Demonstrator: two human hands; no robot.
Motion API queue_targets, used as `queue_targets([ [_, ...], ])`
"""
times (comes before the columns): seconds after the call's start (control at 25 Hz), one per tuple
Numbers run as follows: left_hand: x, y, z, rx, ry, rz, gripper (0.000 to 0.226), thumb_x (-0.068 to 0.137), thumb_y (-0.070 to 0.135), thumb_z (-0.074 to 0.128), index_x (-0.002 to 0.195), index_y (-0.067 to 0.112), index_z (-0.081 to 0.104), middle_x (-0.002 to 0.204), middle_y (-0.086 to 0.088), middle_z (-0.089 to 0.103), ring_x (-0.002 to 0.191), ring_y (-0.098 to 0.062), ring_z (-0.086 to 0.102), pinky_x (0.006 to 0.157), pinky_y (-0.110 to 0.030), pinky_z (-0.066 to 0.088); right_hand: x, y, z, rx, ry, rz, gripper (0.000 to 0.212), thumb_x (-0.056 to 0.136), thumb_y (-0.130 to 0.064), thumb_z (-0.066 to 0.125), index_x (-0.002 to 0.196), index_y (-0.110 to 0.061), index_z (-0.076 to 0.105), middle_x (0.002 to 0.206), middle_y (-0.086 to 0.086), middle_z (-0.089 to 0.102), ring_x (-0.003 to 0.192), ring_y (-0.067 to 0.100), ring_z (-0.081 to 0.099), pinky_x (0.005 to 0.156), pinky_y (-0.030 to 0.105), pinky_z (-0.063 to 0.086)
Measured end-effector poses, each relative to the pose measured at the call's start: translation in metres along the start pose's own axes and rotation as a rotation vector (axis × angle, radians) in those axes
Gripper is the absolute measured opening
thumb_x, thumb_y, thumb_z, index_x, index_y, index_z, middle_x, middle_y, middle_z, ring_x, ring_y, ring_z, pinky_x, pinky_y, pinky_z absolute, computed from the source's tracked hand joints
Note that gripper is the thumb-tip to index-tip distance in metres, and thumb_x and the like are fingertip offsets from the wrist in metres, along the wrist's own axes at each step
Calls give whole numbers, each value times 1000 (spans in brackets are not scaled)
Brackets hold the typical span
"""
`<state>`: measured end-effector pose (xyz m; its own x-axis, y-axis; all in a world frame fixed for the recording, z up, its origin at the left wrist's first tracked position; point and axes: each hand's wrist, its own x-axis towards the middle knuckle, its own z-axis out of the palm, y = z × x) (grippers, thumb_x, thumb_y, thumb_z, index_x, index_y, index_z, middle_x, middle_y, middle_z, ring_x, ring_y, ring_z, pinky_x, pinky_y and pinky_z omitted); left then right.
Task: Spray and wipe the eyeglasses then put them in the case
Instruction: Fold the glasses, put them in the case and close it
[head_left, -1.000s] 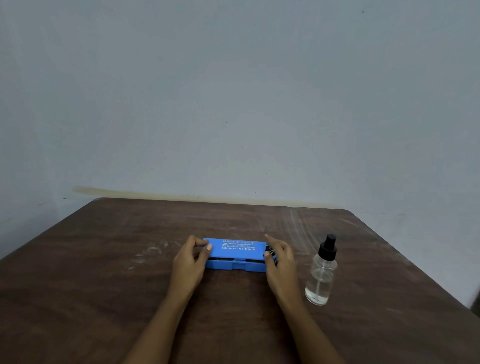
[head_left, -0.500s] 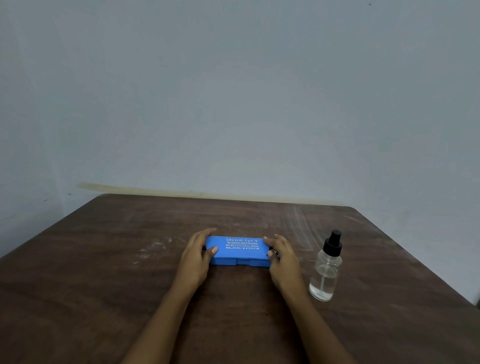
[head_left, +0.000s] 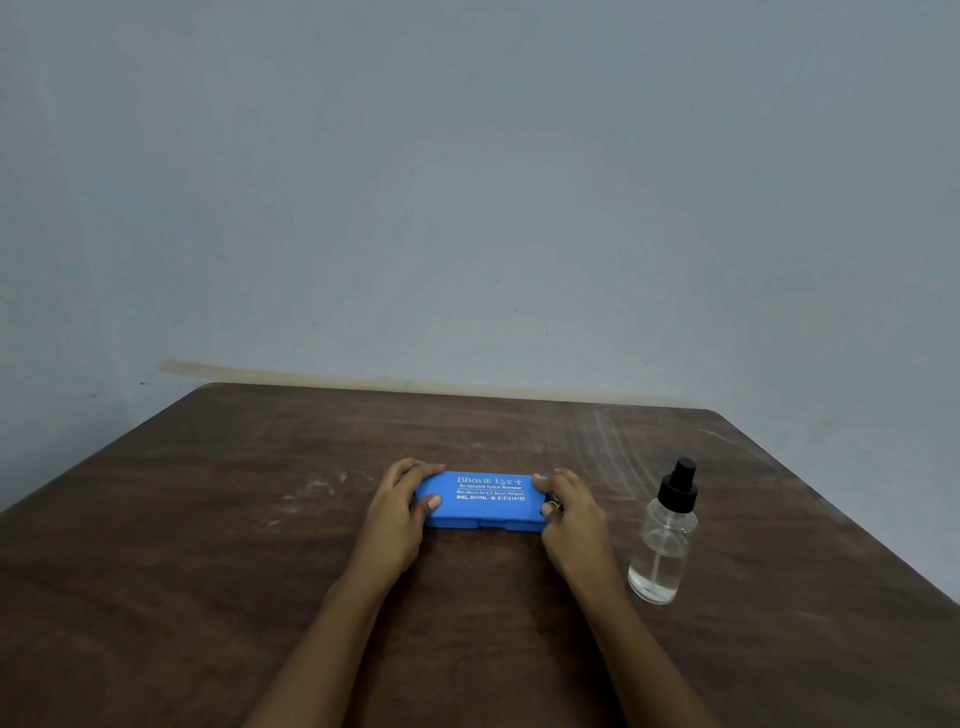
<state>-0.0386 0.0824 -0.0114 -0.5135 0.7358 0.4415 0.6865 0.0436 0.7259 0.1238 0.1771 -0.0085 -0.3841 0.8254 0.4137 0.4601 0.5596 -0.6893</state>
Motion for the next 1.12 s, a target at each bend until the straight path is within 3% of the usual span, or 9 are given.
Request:
queue_targets([
  [0.32, -1, -1, 2, 20, -10, 19, 34, 87, 5, 50, 120, 14, 53, 133, -5, 41, 115, -8, 36, 92, -14, 24, -2, -2, -1, 3, -14, -28, 31, 87, 9, 40, 109, -4, 58, 125, 5, 50, 94, 6, 41, 71, 7, 26],
  [0.44, -3, -1, 4, 40, -1, 41, 35, 88, 3, 48, 121, 12, 53, 132, -6, 41, 112, -7, 37, 89, -10, 22, -3, -1, 2, 3, 3, -22, 33, 87, 9, 40, 112, -4, 58, 132, 7, 48, 106, 15, 49, 76, 5, 25],
  [0.6, -5, 0, 7, 60, 26, 30, 36, 90, 6, 45, 125, 14, 50, 137, -6, 38, 122, -14, 38, 92, -12, 22, -5, 2, 5, 30, 3, 19, 36, 90, 4, 40, 120, -9, 55, 147, 7, 34, 133, 20, 35, 87, 3, 19],
  [0.72, -7, 1, 8, 82, 20, 1, 38, 92, 10, 43, 130, 17, 46, 142, -4, 35, 128, -17, 35, 98, -18, 25, -7, 0, 2, 82, -2, 20, 35, 91, 3, 41, 120, -10, 56, 148, 7, 33, 136, 20, 31, 93, 5, 18],
  [0.92, -14, 7, 5, 85, 28, -12, 39, 91, 9, 45, 130, 14, 46, 142, -6, 38, 131, -19, 35, 105, -26, 27, -14, -5, -5, 151, 12, 51, 34, 91, 0, 42, 118, -12, 58, 146, 6, 36, 135, 19, 32, 106, 23, 26],
  [1.12, -25, 10, 3, 65, 43, -21, 39, 90, 8, 46, 128, 13, 48, 143, -5, 39, 132, -19, 35, 105, -24, 26, -25, -9, -11, 114, 16, 47, 37, 90, 1, 42, 119, -14, 58, 146, 3, 37, 133, 17, 35, 98, 12, 24],
])
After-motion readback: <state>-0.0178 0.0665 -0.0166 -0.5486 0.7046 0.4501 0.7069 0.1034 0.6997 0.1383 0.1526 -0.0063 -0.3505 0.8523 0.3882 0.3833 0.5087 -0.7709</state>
